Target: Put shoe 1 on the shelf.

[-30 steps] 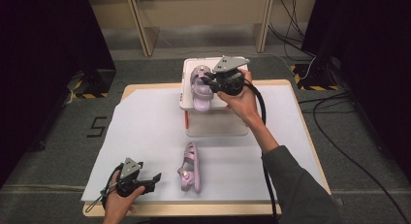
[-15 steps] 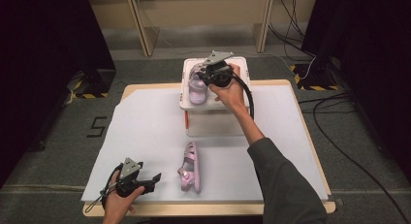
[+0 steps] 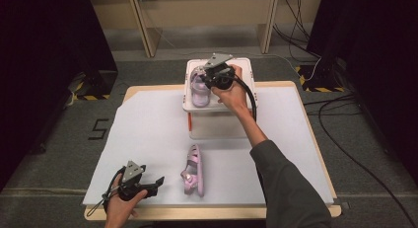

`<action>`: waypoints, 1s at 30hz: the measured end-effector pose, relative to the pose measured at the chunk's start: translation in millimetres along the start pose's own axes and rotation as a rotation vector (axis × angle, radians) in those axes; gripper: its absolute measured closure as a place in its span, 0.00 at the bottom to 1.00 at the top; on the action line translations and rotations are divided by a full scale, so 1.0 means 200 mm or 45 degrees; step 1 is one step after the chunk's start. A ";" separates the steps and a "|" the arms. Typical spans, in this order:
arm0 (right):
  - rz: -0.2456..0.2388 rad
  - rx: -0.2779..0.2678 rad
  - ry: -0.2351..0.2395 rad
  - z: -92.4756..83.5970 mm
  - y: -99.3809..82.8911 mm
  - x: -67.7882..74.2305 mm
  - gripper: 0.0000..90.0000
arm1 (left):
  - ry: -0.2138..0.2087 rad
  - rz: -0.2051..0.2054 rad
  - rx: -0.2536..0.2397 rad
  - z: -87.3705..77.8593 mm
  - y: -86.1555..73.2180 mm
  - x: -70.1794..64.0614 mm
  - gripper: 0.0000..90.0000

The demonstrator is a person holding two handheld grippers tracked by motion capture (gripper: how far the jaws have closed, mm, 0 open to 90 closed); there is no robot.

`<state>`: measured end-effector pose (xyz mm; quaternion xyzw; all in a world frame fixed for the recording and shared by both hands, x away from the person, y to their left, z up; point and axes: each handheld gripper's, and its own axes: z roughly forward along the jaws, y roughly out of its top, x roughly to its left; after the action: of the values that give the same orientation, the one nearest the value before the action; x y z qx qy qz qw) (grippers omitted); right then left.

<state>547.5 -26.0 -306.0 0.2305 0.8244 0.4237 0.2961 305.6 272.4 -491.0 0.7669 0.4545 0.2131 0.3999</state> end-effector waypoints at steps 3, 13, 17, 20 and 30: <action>0.025 0.007 0.002 0.00 -0.01 0.00 0.68 | 0.000 -0.001 -0.001 0.00 0.00 0.00 0.17; 0.199 -0.068 0.034 -0.18 0.00 0.03 0.44 | 0.003 -0.007 -0.001 0.00 0.00 0.00 0.17; 0.201 -0.107 0.068 -0.27 -0.01 0.09 0.42 | 0.008 -0.008 -0.003 0.00 0.00 0.00 0.17; 0.166 -0.158 0.144 -0.37 -0.05 0.19 0.42 | 0.011 -0.012 -0.004 0.00 -0.01 0.00 0.17; 0.128 -0.164 0.352 -0.53 -0.26 0.46 0.41 | 0.019 -0.010 0.002 0.00 -0.01 0.01 0.17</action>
<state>403.1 -54.8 -327.3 0.1913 0.8159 0.5176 0.1724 305.2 274.0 -491.8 0.7638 0.4606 0.2168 0.3968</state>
